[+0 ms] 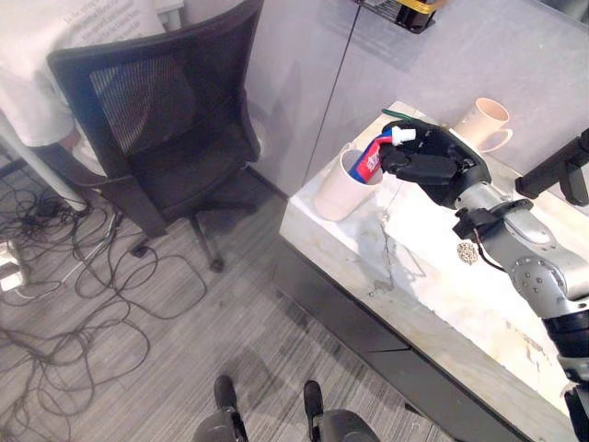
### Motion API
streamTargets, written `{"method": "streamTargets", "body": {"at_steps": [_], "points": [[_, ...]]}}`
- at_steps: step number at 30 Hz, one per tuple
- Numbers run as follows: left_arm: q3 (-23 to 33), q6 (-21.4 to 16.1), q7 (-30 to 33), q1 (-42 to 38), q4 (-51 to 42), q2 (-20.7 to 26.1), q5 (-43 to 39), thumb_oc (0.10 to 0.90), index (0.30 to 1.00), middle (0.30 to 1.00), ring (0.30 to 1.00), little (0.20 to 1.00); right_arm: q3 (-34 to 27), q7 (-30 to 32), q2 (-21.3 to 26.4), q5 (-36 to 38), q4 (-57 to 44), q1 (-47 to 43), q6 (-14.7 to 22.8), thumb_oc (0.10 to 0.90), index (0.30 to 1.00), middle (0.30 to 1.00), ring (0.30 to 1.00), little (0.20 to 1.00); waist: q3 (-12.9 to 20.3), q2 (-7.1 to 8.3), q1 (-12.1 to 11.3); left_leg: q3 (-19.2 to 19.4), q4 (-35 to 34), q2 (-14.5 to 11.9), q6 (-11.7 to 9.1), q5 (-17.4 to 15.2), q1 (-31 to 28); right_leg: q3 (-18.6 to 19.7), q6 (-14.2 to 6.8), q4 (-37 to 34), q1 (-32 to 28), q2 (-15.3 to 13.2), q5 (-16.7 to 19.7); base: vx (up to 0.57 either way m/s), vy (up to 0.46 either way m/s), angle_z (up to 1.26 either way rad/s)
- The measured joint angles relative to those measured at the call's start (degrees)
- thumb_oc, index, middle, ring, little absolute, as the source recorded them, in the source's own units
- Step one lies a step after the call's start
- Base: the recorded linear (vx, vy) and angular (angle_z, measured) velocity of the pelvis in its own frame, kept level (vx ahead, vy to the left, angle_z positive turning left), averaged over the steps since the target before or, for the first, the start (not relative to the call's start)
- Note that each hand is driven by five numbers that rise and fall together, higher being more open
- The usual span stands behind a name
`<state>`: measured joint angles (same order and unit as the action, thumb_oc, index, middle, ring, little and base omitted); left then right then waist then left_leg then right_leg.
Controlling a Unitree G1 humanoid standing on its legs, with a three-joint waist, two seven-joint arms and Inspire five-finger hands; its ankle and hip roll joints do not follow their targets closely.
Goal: Organize the bathroom.
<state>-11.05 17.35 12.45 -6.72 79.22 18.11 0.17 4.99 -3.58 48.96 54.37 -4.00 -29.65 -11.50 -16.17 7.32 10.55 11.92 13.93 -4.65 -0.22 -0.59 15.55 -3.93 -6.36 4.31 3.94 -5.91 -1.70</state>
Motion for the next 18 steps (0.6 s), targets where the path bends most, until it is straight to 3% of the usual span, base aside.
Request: {"method": "streamTargets", "body": {"at_steps": [6,7,10,12,13,14,18], "points": [[0.0,-0.1,-0.1,0.0,0.0,0.0,0.2,0.8,0.9,0.9,0.9,0.9,0.0,-1.2,0.0,-0.1,-1.0,0.1,0.0,0.4,0.3,0.3,0.3,0.3,-0.2,0.14,-0.6,-0.5,0.3,0.0,-0.2,-0.2,0.0,-0.3,0.0,0.7,0.0,0.0,-0.3,-0.01,-0.001,0.02],[0.0,-0.1,-0.1,0.0,0.0,0.0,0.2,0.8,0.9,0.9,0.9,0.9,0.0,-1.3,0.0,-0.1,-1.0,0.1,0.0,0.419,0.328,0.328,0.328,0.328,-0.2,0.14,-0.6,-0.5,0.4,0.0,-0.3,-0.3,0.1,-0.3,0.0,0.7,0.0,0.0,-0.3,0.0,0.0,0.0],[0.0,-0.1,-0.2,0.0,0.0,0.0,0.2,0.8,0.9,0.9,0.9,0.9,0.0,-2.2,0.0,-0.1,-1.1,0.1,0.0,0.536,0.505,0.505,0.505,0.505,-0.2,0.17,-0.6,-0.5,1.0,0.0,-0.2,-0.8,0.3,-0.3,0.0,0.8,0.0,-0.1,-0.4,0.0,0.0,0.0],[-0.1,-0.1,-0.2,-0.1,0.0,0.0,0.2,0.8,0.9,0.9,0.9,0.9,0.0,-2.5,0.0,-0.1,-1.3,0.2,0.0,0.563,0.545,0.545,0.545,0.545,-0.2,0.21,-0.5,-0.5,1.2,0.0,-0.1,-0.9,0.5,-0.3,0.0,0.8,0.1,-0.1,-0.4,0.0,0.0,0.0],[-0.3,-0.1,-0.2,-0.1,0.0,0.0,0.2,0.8,0.9,0.9,0.9,0.9,0.0,-2.6,0.0,-0.1,-1.3,0.2,0.0,0.598,0.596,0.596,0.596,0.596,-0.2,0.21,-0.5,-0.5,1.4,0.0,-0.1,-1.0,0.7,-0.3,0.0,0.9,0.2,-0.1,-0.4,0.0,0.0,0.0],[-0.5,-0.1,-0.2,-0.2,0.0,0.0,0.2,0.8,0.9,0.9,0.9,0.9,0.0,-2.8,0.0,-0.1,-1.5,0.2,0.1,0.8,0.9,0.9,0.9,0.9,-0.2,0.22,-0.4,-0.6,1.9,-0.1,0.0,-1.2,1.2,-0.3,-0.1,1.0,0.6,0.0,-0.5,0.0,0.0,0.0],[-1.1,-0.1,-0.2,-0.2,0.0,0.0,0.2,0.8,0.9,0.9,0.9,0.9,0.0,-2.6,0.0,-0.1,-1.5,0.2,1.1,0.8,0.9,0.9,0.9,0.9,-0.3,0.39,-0.3,-0.6,2.1,0.0,0.3,-1.0,1.5,-0.2,-0.2,1.5,1.0,-0.1,-0.6,0.0,0.0,0.0]]}}
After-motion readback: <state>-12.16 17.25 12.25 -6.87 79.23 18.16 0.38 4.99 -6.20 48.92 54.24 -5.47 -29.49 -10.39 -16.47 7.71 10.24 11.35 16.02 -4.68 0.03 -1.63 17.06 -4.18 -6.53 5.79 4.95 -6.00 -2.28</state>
